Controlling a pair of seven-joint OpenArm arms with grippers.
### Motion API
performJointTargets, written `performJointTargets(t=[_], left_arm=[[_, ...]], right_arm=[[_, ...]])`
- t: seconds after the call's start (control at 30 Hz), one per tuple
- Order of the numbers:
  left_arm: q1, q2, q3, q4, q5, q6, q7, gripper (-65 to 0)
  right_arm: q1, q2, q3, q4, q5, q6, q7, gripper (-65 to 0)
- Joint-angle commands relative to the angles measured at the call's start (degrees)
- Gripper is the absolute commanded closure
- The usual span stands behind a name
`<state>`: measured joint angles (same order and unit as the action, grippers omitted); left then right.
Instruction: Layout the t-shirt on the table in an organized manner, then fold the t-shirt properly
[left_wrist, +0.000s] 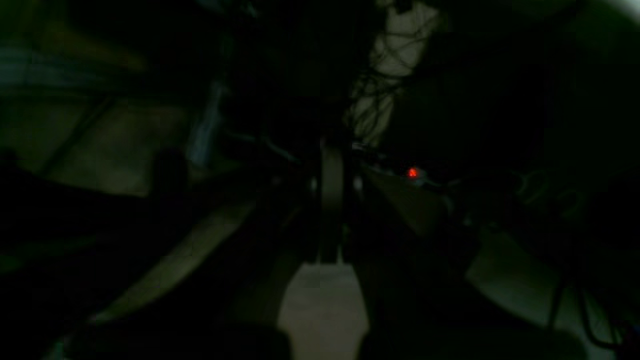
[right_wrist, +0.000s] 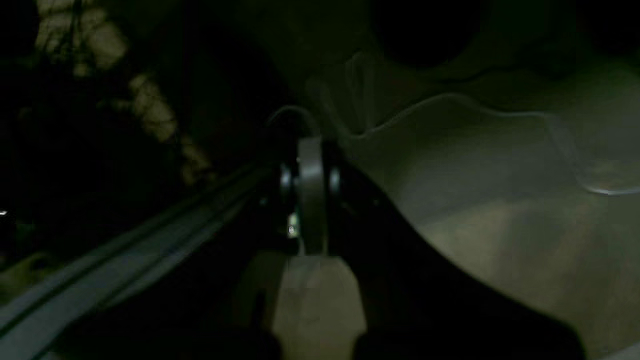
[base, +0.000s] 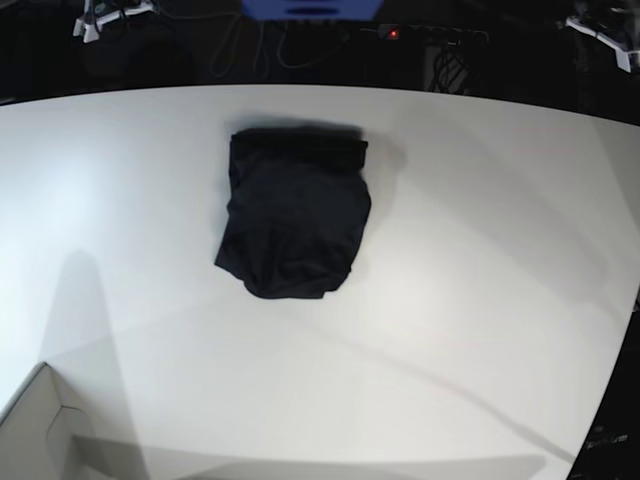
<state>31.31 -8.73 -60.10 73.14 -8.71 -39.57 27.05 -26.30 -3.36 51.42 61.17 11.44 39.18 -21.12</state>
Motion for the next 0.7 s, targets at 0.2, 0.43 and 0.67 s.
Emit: performJointTargets(t=[0.2, 0.43, 0.67], left_arm=[[-9.9, -8.8, 14.5, -45.5, 11.5, -0.4, -30.5, 0.0], [-17.9, -7.4, 22.8, -67.6, 22.2, 17.1, -49.2, 0.0], [-19.6, -1.3, 26.6, -67.5, 24.8, 31.4, -47.8, 0.0]], right_arm=[[3.8, 2.1, -9.7, -14.9, -8.7, 0.8, 3.9, 0.0], [6.7, 3.9, -18.1, -38.4, -26.6, -15.6, 39.1, 0.0], [8.2, 7.9, -25.8, -52.2, -30.4, -53.6, 54.8, 0.0]])
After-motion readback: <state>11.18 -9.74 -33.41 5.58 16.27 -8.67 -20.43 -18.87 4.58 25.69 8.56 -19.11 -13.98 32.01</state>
